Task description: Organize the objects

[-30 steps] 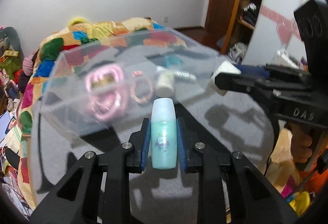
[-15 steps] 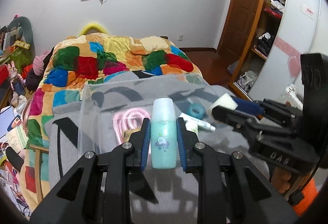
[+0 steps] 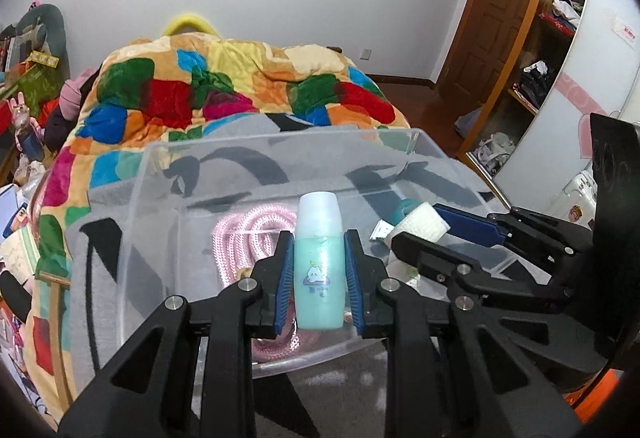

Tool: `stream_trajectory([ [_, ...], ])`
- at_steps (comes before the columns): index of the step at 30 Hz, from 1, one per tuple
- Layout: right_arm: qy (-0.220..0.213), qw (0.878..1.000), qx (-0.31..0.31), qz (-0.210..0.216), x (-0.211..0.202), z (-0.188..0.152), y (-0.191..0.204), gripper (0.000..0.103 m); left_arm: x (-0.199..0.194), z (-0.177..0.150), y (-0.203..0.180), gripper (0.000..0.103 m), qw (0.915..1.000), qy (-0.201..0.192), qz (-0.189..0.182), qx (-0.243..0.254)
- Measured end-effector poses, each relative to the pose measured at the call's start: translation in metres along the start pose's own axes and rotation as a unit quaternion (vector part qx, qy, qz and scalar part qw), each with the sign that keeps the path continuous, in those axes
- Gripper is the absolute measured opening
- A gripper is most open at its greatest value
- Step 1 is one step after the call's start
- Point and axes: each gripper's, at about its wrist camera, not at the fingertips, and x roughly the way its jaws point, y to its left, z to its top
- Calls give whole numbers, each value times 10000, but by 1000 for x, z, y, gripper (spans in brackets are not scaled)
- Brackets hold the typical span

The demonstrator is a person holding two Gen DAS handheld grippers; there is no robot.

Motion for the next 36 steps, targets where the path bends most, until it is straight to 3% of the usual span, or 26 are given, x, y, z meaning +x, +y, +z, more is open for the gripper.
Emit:
stream_trajectory([
  [7, 15, 10000, -74, 49, -5, -4, 2, 36, -9, -5, -3, 24, 9999, -82, 29, 76],
  [13, -249, 9995, -197, -27, -31, -7, 8, 36, -35, -13, -1, 24, 9994, -319, 110, 94],
  [18, -475, 9986, -244, 55, -56, -15, 13, 53, -57, -28, 2, 25, 9987, -480, 155, 25],
  [24, -705, 9972, -264, 4, -76, -27, 22, 56, -76, -51, 5, 25, 9973, -666, 307, -24],
  [31, -858, 9963, -70, 76, -87, -48, 24, 65, -87, -77, -5, 58, 9939, -1013, 424, 77],
  [36, -807, 9967, -89, 1, -83, -64, 25, 72, -84, -83, -13, 68, 9923, -1121, 514, 138],
])
